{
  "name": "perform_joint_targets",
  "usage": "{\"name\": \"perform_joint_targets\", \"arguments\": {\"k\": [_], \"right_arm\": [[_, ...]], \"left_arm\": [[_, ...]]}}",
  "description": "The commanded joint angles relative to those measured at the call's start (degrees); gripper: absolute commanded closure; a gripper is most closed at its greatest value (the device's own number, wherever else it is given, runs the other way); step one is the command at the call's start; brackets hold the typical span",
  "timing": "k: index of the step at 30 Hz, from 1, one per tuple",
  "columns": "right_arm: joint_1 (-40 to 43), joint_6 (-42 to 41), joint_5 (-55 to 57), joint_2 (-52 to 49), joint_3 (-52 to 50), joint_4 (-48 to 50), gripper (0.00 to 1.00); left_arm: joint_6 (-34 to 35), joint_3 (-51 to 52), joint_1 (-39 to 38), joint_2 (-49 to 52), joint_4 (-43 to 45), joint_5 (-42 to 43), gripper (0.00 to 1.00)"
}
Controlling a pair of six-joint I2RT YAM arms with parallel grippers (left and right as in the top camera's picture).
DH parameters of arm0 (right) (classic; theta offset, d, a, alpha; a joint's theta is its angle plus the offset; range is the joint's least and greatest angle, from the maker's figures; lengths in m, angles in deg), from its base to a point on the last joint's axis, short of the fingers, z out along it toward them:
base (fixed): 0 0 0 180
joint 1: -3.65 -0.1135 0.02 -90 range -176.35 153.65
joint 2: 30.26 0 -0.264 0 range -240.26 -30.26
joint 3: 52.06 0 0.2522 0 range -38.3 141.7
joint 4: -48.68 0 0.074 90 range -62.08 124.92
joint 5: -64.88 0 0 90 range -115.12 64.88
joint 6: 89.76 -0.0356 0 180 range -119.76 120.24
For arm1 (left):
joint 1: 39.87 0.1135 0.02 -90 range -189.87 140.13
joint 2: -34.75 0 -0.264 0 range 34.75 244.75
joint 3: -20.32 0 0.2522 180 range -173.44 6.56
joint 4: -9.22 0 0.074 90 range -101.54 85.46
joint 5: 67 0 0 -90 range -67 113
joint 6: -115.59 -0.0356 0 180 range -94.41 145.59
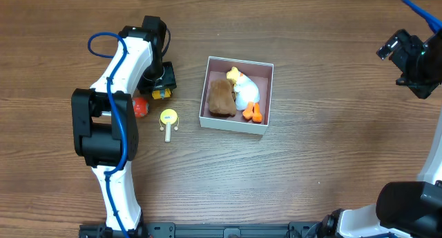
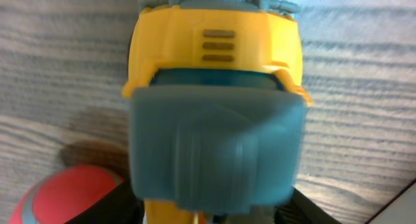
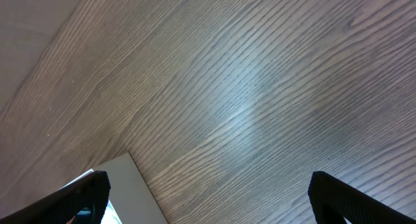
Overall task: Pack container
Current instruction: 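Grasp the yellow-and-blue toy truck with the left gripper, then carry the truck with the left gripper into the box and release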
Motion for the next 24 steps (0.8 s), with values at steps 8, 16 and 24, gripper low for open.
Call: {"name": "perform_joint_targets", "arguments": {"k": [8,16,24], "right_arm": [[0.0,-0.3,-0.5,-0.2,-0.2,0.3,0.0],[0.0,-0.3,-0.5,-0.2,-0.2,0.3,0.0],[0.0,-0.3,-0.5,-0.2,-0.2,0.3,0.0]], "left_arm": [[-4.8,-6.8,-0.1,1.2,-6.0,-0.7,0.6],[-6.3,-25.0,-0.5,1.2,-19.6,0.3,0.6],[-17.9,-40.7,-7.6,0.7,-30.6,7.7,0.7]]}}
